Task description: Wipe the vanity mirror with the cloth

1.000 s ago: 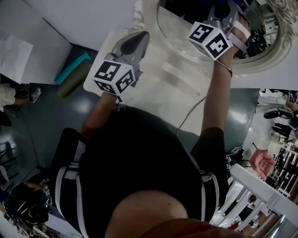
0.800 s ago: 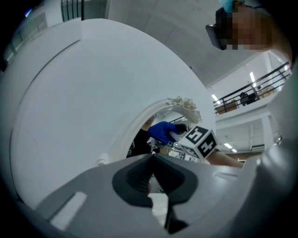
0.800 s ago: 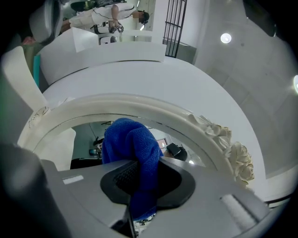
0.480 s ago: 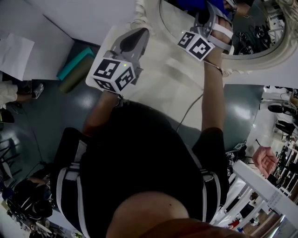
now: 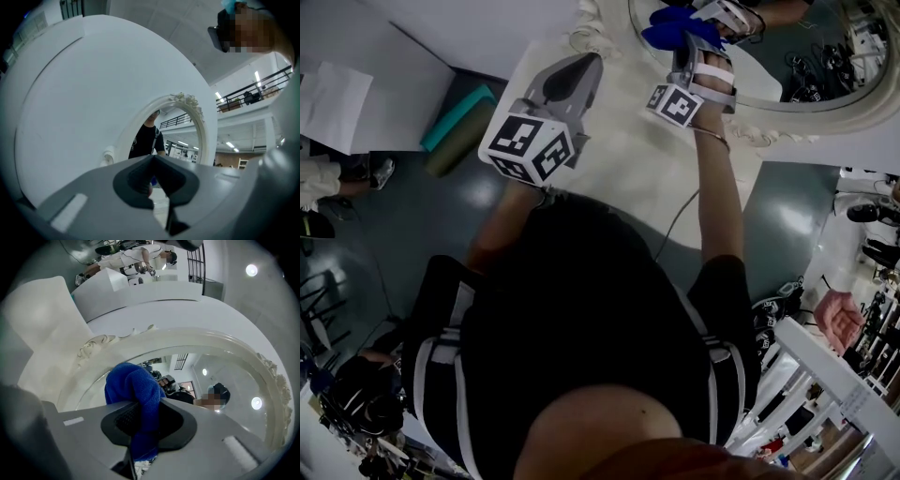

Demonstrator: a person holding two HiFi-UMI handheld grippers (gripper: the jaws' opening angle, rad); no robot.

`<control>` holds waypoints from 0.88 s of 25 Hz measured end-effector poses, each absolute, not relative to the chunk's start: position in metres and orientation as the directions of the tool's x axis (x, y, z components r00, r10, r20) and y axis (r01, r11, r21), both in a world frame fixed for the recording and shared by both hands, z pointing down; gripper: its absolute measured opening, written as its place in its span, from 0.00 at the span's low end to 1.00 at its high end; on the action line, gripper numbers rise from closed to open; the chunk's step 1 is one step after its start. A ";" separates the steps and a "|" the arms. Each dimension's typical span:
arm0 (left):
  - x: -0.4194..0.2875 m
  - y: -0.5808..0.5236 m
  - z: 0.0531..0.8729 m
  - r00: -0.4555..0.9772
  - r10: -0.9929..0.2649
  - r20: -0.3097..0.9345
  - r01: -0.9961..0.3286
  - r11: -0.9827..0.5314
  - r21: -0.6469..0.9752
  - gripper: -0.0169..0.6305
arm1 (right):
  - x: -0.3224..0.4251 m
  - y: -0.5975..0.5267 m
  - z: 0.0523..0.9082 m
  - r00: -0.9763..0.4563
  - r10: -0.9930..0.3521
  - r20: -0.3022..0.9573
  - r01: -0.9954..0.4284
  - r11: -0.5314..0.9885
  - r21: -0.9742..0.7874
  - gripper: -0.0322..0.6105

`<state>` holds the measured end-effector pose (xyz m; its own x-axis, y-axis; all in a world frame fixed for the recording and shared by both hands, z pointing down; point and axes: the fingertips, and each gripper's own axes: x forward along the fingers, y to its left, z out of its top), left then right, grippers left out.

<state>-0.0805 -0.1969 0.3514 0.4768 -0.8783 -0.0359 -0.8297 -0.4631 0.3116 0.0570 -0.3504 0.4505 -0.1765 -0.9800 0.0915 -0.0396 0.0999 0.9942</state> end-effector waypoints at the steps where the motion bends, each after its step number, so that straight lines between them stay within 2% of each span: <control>1: -0.081 -0.196 0.353 0.477 -0.878 -0.031 -0.830 -0.462 0.312 0.04 | 0.059 -0.350 0.463 -0.175 -0.978 0.112 -0.028 0.119 0.993 0.16; 9: -0.082 -0.193 0.370 0.480 -0.877 0.016 -0.833 -0.449 0.322 0.04 | 0.087 -0.341 0.577 -0.132 -0.936 0.327 0.040 0.325 0.945 0.16; 12: -0.080 -0.193 0.378 0.478 -0.878 0.035 -0.836 -0.443 0.324 0.04 | 0.110 -0.335 0.629 -0.095 -0.899 0.427 0.010 0.429 0.903 0.15; 15: -0.079 -0.192 0.387 0.479 -0.876 0.057 -0.839 -0.438 0.324 0.04 | 0.117 -0.332 0.641 -0.101 -0.881 0.462 -0.055 0.468 0.882 0.14; 22: -0.071 -0.185 0.389 0.492 -0.869 0.062 -0.833 -0.448 0.326 0.04 | 0.115 -0.332 0.629 -0.114 -0.885 0.452 -0.063 0.460 0.886 0.16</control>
